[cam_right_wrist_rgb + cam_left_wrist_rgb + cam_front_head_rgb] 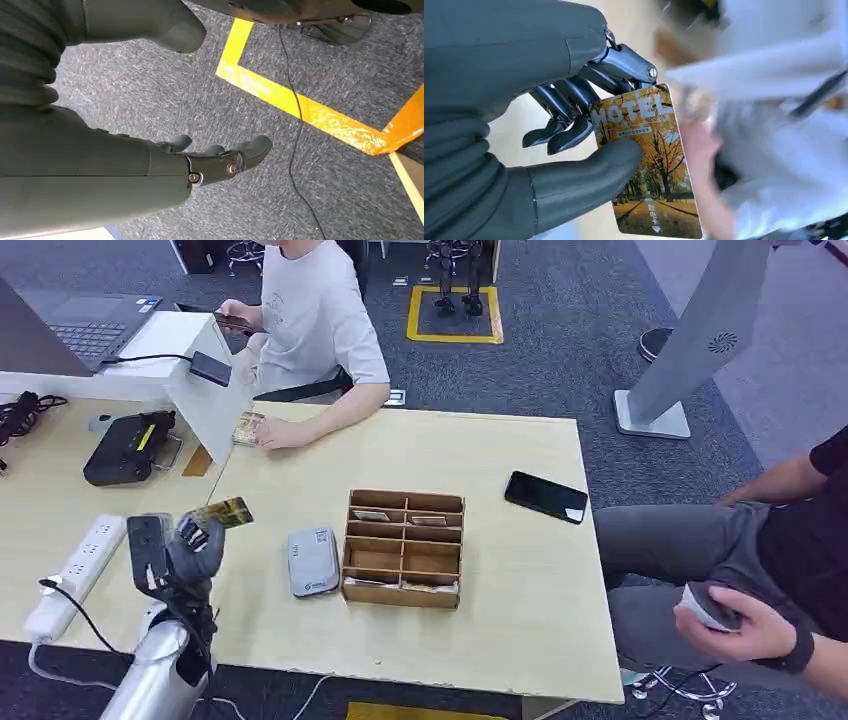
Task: Pass the card to the sensor for recognition and then transmit it.
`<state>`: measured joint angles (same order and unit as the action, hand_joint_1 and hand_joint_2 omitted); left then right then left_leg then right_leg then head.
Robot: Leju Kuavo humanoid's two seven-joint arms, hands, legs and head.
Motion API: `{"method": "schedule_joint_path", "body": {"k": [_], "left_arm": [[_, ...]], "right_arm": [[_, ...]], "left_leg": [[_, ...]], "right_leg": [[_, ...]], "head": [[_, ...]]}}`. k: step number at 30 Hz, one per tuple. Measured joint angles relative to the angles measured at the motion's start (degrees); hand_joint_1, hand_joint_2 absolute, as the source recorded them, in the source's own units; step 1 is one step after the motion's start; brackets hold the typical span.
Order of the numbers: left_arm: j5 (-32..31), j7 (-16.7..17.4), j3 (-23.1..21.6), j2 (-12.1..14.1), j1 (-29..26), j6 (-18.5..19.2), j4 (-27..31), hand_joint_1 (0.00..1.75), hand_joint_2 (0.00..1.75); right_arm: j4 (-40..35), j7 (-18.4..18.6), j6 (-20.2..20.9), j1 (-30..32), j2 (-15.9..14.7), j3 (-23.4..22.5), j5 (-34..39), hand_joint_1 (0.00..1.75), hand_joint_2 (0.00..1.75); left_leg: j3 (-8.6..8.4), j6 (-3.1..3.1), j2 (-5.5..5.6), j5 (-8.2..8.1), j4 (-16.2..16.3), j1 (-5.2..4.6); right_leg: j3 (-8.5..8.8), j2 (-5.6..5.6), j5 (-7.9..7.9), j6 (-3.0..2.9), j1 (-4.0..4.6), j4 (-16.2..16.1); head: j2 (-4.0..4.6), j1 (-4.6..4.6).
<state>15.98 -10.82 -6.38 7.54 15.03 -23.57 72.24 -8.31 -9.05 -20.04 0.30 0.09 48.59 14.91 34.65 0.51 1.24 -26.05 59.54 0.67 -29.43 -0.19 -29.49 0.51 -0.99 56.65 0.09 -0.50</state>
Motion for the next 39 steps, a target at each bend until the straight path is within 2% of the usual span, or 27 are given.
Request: {"method": "schedule_joint_path", "body": {"k": [4,7,11,14,21,23,30,39], "left_arm": [[-1.6,-2.1,2.1,1.9,5.2,-2.4,0.3,1.75,1.75],[-6.0,-5.0,2.5,2.6,7.1,-4.2,0.4,1.75,1.75],[-23.2,-7.1,0.8,3.3,8.9,-7.1,0.8,1.75,1.75],[-40.2,-7.3,-2.3,4.3,10.5,-10.4,0.8,1.75,1.75],[-59.9,-6.9,-7.0,6.4,14.0,-14.4,0.0,1.75,1.75],[-63.8,-6.5,-8.0,7.0,15.0,-15.6,-0.7,1.75,1.75],[-70.1,-6.2,-9.2,7.8,16.2,-15.9,-2.9,1.75,1.75],[-70.5,-7.2,-9.2,7.4,16.9,-15.9,-5.6,1.75,1.75]], "right_arm": [[-0.2,0.5,0.6,0.0,-0.2,0.5,-0.7,0.0,1.75],[-0.3,1.1,0.8,0.0,-0.2,1.2,-1.1,0.0,1.75],[-0.6,1.2,1.6,-0.1,-0.4,1.9,-2.0,0.0,1.75],[-1.0,0.6,2.1,-0.4,-0.8,2.8,-3.0,0.0,1.75],[-1.7,0.5,3.2,-0.8,-1.7,4.8,-4.9,0.0,1.75],[-2.0,0.5,3.6,-0.9,-1.9,5.3,-5.0,0.0,1.75],[-2.4,1.1,3.7,-0.9,-2.4,5.9,-5.0,0.0,1.75],[-2.6,1.3,2.6,-0.9,-2.9,6.4,-4.9,0.0,1.75]], "left_leg": [[0.0,-0.03,-0.02,0.04,0.0,0.0],[0.02,-0.03,-0.03,0.04,0.0,-0.01],[0.06,-0.02,-0.01,0.04,0.0,-0.03],[0.13,-0.01,-0.03,0.04,0.1,-0.03],[0.15,0.04,-0.07,0.08,0.1,-0.02],[0.16,0.04,-0.08,0.08,0.1,-0.02],[0.18,0.04,-0.16,0.08,0.1,-0.03],[0.2,0.04,-0.16,0.08,0.1,-0.03]], "right_leg": [[0.09,-0.03,0.08,-0.05,0.0,0.0],[0.07,-0.03,0.08,-0.04,-0.02,0.0],[-0.04,-0.03,0.08,-0.04,-0.05,0.0],[-0.02,-0.05,0.16,0.06,-0.05,0.0],[-0.11,-0.09,0.21,0.05,-0.05,0.0],[-0.07,-0.1,0.21,0.04,-0.05,0.0],[-0.1,-0.15,0.21,0.05,-0.05,0.0],[-0.13,-0.15,0.22,0.05,-0.05,0.0]], "head": [[0.0,0.02],[0.0,0.0],[-0.02,0.0],[-0.02,0.0],[-0.02,0.0],[-0.02,0.0],[-0.02,0.0],[0.0,0.0]]}}
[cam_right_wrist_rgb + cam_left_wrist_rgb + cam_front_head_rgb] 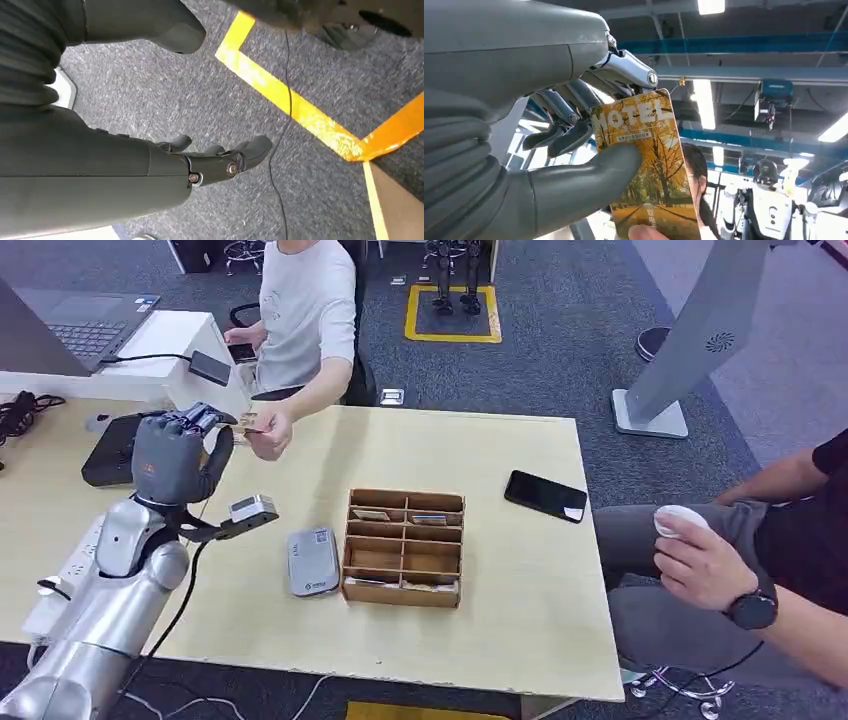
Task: Pass the card to the sensor for recognition and then transmit it.
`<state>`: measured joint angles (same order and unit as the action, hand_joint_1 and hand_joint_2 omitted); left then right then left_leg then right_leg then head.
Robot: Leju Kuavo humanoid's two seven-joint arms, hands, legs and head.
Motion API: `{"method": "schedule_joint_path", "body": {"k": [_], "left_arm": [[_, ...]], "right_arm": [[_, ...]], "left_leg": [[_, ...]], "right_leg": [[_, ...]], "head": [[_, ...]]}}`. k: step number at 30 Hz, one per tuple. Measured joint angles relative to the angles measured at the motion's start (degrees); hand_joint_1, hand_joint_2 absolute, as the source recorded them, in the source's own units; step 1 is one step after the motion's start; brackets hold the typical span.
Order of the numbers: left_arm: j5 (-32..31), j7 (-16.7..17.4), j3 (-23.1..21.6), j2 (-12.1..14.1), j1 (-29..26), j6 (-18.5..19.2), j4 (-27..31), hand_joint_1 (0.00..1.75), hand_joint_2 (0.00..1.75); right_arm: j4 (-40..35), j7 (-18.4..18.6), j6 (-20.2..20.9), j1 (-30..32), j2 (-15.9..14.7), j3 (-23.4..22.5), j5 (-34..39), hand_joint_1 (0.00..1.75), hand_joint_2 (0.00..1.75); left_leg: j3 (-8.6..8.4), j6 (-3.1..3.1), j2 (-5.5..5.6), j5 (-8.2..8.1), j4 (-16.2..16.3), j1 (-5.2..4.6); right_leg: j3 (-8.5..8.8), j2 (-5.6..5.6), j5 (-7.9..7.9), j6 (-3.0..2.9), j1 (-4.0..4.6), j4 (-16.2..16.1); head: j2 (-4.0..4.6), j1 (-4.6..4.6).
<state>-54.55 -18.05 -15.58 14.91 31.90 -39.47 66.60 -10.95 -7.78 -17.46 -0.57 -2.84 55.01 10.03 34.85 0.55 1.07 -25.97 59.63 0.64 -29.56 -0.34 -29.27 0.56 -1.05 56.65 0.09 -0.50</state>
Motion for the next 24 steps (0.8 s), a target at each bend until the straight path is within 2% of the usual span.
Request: {"method": "schedule_joint_path", "body": {"k": [5,6,10,12,15,24], "left_arm": [[0.4,0.0,0.0,-0.2,0.2,0.0,-0.9,1.75,1.75],[0.4,0.0,0.0,-0.2,0.2,0.0,-1.1,0.0,1.75],[3.6,0.5,-0.5,-0.2,0.4,0.4,-1.5,0.0,1.75],[6.3,2.2,-1.0,-0.2,0.5,1.7,-1.5,0.0,1.75],[7.0,4.8,-1.6,-0.4,0.6,2.6,-1.5,0.0,1.75],[9.7,4.7,-1.8,-0.4,0.5,4.0,-1.4,0.0,1.75]], "right_arm": [[-0.3,-0.1,0.0,0.0,-0.1,0.0,0.1,0.0,1.75],[-0.4,-0.1,0.0,0.0,-0.2,0.0,0.1,0.0,1.75],[-0.5,-0.3,-0.1,0.0,-0.3,0.0,0.4,0.0,1.75],[-0.7,-0.3,-0.2,0.0,-0.3,0.0,0.9,0.0,1.75],[-0.8,-0.3,-0.8,0.2,-0.3,0.0,1.4,0.0,1.75],[-0.8,-0.3,-1.0,0.7,-0.4,0.0,2.0,0.0,1.75]], "left_leg": [[0.01,0.0,-0.03,0.0,0.0,0.0],[0.02,0.0,-0.03,0.0,0.0,0.0],[0.06,0.0,-0.02,0.0,0.0,0.0],[0.06,0.0,-0.02,0.0,0.0,0.0],[0.06,0.0,-0.03,0.0,0.0,0.0],[0.07,0.0,-0.01,0.0,0.0,0.0]], "right_leg": [[-0.02,-0.02,0.01,0.01,0.0,0.0],[-0.03,-0.02,0.01,0.01,0.0,0.0],[-0.07,-0.02,0.01,0.01,0.0,0.0],[-0.07,-0.02,0.01,0.01,0.0,0.0],[-0.07,-0.02,0.01,0.01,0.0,0.0],[-0.05,-0.01,0.01,0.01,0.0,0.0]], "head": [[0.0,0.0],[0.0,0.0],[-0.02,0.02],[0.0,0.0],[0.0,0.0],[-0.02,0.0]]}}
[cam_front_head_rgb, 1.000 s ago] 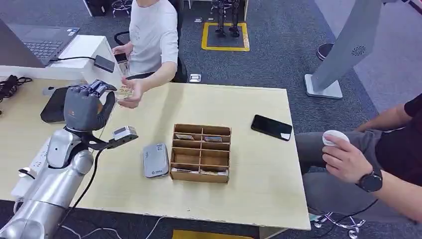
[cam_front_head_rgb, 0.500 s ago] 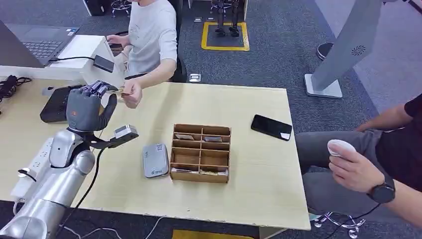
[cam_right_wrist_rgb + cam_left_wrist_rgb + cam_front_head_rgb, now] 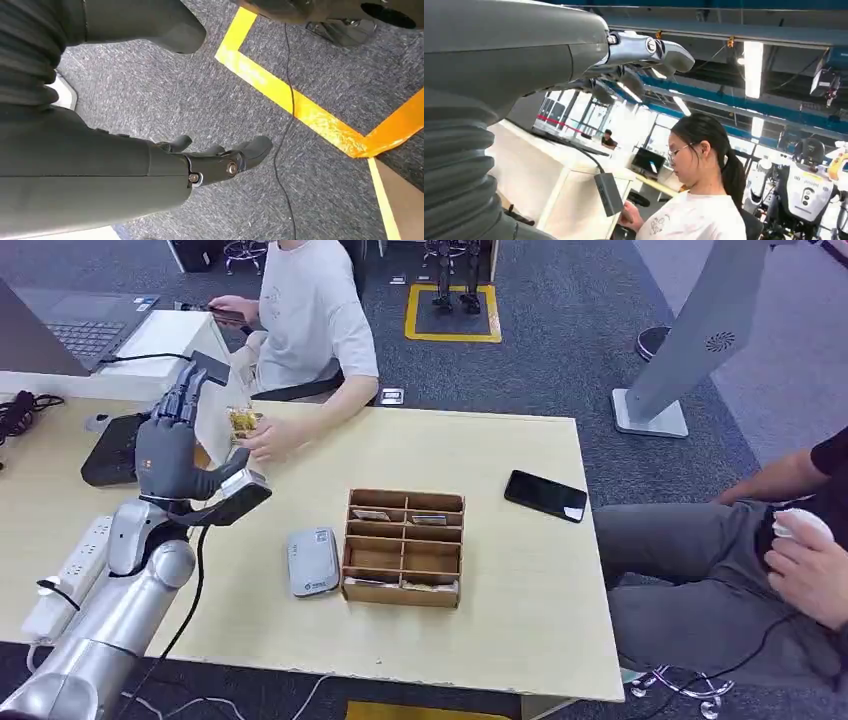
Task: Pass the card to the sensor for recognition and then transmit it.
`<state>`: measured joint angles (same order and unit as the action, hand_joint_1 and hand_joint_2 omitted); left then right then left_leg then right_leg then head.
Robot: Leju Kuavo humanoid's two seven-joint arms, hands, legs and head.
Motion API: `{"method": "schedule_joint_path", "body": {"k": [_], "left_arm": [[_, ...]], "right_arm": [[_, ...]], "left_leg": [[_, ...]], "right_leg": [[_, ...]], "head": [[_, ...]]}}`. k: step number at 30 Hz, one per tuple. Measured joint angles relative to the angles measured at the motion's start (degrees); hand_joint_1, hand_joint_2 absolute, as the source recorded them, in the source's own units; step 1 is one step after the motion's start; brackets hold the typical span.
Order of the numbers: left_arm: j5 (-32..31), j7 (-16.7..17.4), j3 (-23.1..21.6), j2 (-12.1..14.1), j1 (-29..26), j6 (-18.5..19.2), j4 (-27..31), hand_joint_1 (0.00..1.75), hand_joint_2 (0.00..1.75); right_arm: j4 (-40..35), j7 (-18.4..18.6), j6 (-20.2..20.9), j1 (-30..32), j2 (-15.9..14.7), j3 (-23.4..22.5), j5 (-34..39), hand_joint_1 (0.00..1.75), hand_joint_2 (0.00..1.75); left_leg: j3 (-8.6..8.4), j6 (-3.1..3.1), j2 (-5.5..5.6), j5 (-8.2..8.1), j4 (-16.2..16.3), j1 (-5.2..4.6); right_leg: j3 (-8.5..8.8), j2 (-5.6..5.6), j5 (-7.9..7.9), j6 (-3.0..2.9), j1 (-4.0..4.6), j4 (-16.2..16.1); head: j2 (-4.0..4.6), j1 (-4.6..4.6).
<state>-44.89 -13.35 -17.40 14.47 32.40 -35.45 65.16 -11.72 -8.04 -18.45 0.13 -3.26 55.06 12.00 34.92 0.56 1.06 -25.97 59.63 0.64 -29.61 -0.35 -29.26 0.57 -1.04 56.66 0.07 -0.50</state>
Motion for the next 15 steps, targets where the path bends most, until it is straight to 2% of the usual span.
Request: {"method": "schedule_joint_path", "body": {"k": [3,5,6,8,11,15], "left_arm": [[1.8,-0.6,0.0,0.1,-0.3,1.4,0.5,0.0,1.75],[5.3,-2.8,-0.3,0.5,-1.6,6.1,2.4,0.0,1.75],[7.9,-4.5,-0.9,1.0,-2.8,10.3,4.6,0.0,1.75],[8.5,-7.0,-3.0,2.4,-6.3,15.6,10.1,0.0,1.75],[7.7,-8.8,-8.5,4.7,-11.6,19.6,18.7,0.0,1.75],[10.6,-10.4,-14.5,7.3,-16.4,24.6,27.8,0.0,1.75]], "right_arm": [[0.0,-0.1,-0.1,0.0,0.0,0.0,0.4,0.0,1.75],[0.0,-0.5,-0.4,0.2,0.0,-0.1,1.1,0.0,1.75],[0.0,-0.6,-0.8,0.3,0.0,-0.2,1.5,0.0,1.75],[0.0,-1.0,-1.4,0.7,0.0,-0.4,2.1,0.0,1.75],[0.4,-1.5,-1.6,1.0,0.0,-0.8,2.6,0.0,1.75],[1.2,-2.8,-2.0,1.1,0.0,-1.2,3.3,0.0,1.75]], "left_leg": [[0.0,0.0,-0.01,0.0,0.0,0.0],[0.0,0.0,-0.01,0.0,0.0,0.0],[0.0,0.0,-0.02,-0.01,0.0,0.0],[0.02,0.03,-0.03,-0.05,0.0,-0.01],[0.08,0.05,-0.06,-0.08,0.0,-0.01],[0.11,0.08,-0.06,-0.11,0.0,-0.01]], "right_leg": [[0.0,0.0,0.0,0.0,0.0,0.0],[0.0,-0.01,0.0,0.0,0.0,0.0],[-0.01,-0.01,-0.01,0.0,0.0,0.0],[-0.01,-0.03,-0.03,0.0,0.0,0.0],[-0.05,-0.04,-0.05,0.0,0.0,-0.1],[-0.09,-0.04,-0.07,0.03,0.0,-0.1]], "head": [[0.02,0.0],[0.02,0.0],[0.02,0.0],[0.0,0.0],[0.0,0.02],[0.0,0.0]]}}
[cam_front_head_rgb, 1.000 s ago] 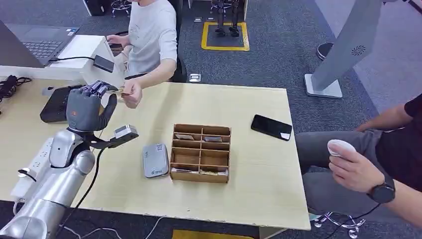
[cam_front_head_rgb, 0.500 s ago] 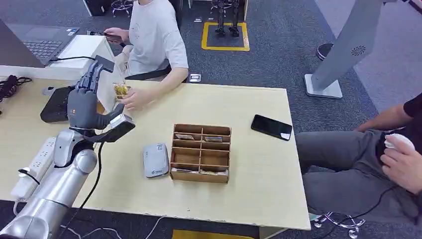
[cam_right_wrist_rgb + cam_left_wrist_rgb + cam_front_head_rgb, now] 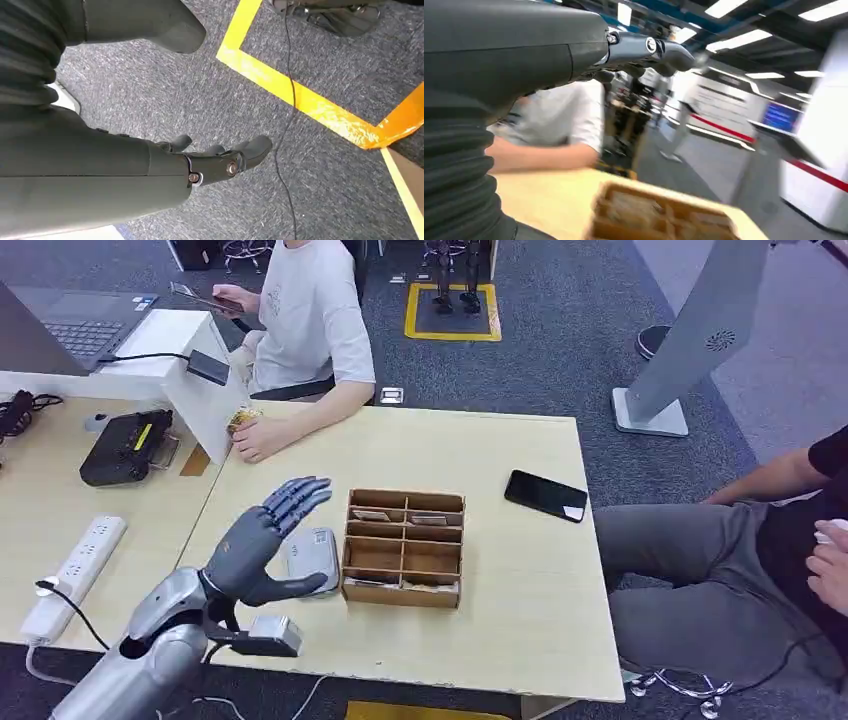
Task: Pass the card to the sensor for recognition and then transmit it.
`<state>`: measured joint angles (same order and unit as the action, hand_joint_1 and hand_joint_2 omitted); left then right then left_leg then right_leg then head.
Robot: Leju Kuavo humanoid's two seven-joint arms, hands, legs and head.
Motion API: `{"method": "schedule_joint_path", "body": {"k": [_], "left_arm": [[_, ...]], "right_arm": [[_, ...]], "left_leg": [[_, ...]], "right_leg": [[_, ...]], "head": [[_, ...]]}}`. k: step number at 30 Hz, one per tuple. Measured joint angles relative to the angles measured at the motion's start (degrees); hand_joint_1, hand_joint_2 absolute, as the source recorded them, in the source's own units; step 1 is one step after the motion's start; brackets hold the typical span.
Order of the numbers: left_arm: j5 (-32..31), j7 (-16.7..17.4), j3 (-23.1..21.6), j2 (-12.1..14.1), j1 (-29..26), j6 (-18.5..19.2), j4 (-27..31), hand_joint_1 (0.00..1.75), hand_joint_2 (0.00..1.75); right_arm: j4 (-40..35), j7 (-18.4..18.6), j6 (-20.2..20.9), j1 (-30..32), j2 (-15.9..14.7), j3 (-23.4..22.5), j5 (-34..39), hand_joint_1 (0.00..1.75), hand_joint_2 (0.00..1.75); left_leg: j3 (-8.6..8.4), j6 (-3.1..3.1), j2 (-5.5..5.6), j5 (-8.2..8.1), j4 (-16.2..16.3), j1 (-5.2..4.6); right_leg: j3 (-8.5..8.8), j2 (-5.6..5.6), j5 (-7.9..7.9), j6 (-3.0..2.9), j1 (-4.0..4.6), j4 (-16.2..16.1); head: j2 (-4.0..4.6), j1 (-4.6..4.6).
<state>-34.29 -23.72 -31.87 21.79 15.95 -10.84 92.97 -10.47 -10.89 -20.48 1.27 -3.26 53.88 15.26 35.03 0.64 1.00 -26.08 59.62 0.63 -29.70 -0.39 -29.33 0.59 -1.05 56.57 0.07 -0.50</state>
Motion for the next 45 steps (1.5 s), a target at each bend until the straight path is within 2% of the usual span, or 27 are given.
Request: {"method": "schedule_joint_path", "body": {"k": [3,6,14,18,21,22,27,32,38,45], "left_arm": [[-0.2,-0.6,-3.2,0.9,-2.2,0.5,3.3,0.0,1.75],[-2.0,-0.6,-5.2,1.1,-3.5,0.0,4.3,0.0,1.75],[-3.2,-0.4,-6.9,1.3,-4.2,-0.4,5.2,0.0,1.75],[-12.2,2.3,-8.3,1.3,-4.1,-4.5,5.0,0.0,1.75],[-19.0,6.3,-10.2,0.7,-3.7,-7.1,2.9,0.0,1.75],[-21.3,8.8,-11.3,0.0,-3.1,-7.7,1.1,0.0,1.75],[-26.2,14.2,-13.6,-2.7,-1.7,-8.9,-4.1,0.0,1.75],[-27.4,18.2,-14.1,-5.3,-0.4,-9.8,-8.1,0.0,1.75],[-27.3,19.7,-14.1,-7.2,0.4,-9.7,-11.9,0.0,1.75],[-26.2,20.5,-14.1,-8.4,0.5,-9.6,-13.7,0.0,1.75]], "right_arm": [[0.4,-0.6,0.0,-0.3,0.0,-0.3,0.3,0.0,1.75],[0.6,-0.7,0.0,-0.6,0.1,-0.7,0.3,0.0,1.75],[0.9,-0.7,0.0,-1.0,0.2,-0.9,0.3,0.0,1.75],[0.9,-0.1,0.2,-1.2,0.4,-0.9,0.3,0.0,1.75],[0.9,0.6,0.6,-1.5,0.5,-0.9,0.3,0.0,1.75],[0.9,0.9,0.8,-1.7,0.6,-0.9,0.3,0.0,1.75],[0.9,1.3,1.0,-1.9,0.8,-0.9,0.3,0.0,1.75],[0.9,2.1,1.0,-2.0,1.2,-0.9,0.4,0.0,1.75],[0.6,2.9,1.0,-2.0,1.6,-0.9,0.4,0.0,1.75],[0.5,2.9,0.9,-2.0,1.6,-0.9,0.3,0.0,1.75]], "left_leg": [[0.0,0.0,0.01,0.0,0.0,0.0],[-0.01,0.0,0.01,0.01,0.0,0.01],[-0.01,0.03,0.04,0.05,0.0,0.0],[-0.01,0.04,0.03,0.04,0.0,0.0],[-0.01,0.04,0.03,0.04,0.0,0.0],[-0.01,0.04,0.03,0.04,0.0,0.0],[-0.01,0.07,0.04,0.07,0.0,0.0],[-0.01,0.07,0.03,0.07,0.0,-0.01],[-0.01,0.07,0.02,0.07,0.0,0.0],[0.0,0.07,0.03,0.07,0.0,0.0]], "right_leg": [[-0.09,0.01,0.0,0.0,0.0,0.0],[-0.08,0.02,0.01,0.01,0.01,0.0],[0.06,0.04,0.05,0.01,0.0,0.0],[0.03,0.04,0.05,0.01,0.0,0.0],[-0.09,0.04,0.05,0.01,0.0,0.0],[-0.09,0.04,0.05,0.01,0.0,0.0],[-0.07,0.05,0.07,0.02,0.0,0.0],[0.04,0.05,0.08,0.02,0.0,0.0],[0.03,0.04,0.07,0.01,0.0,0.0],[0.03,0.04,0.07,0.02,0.0,0.0]], "head": [[0.02,0.02],[0.02,0.0],[0.0,0.02],[0.0,0.0],[0.0,0.0],[0.02,0.0],[0.02,0.0],[0.0,0.0],[0.0,0.02],[0.02,0.0]]}}
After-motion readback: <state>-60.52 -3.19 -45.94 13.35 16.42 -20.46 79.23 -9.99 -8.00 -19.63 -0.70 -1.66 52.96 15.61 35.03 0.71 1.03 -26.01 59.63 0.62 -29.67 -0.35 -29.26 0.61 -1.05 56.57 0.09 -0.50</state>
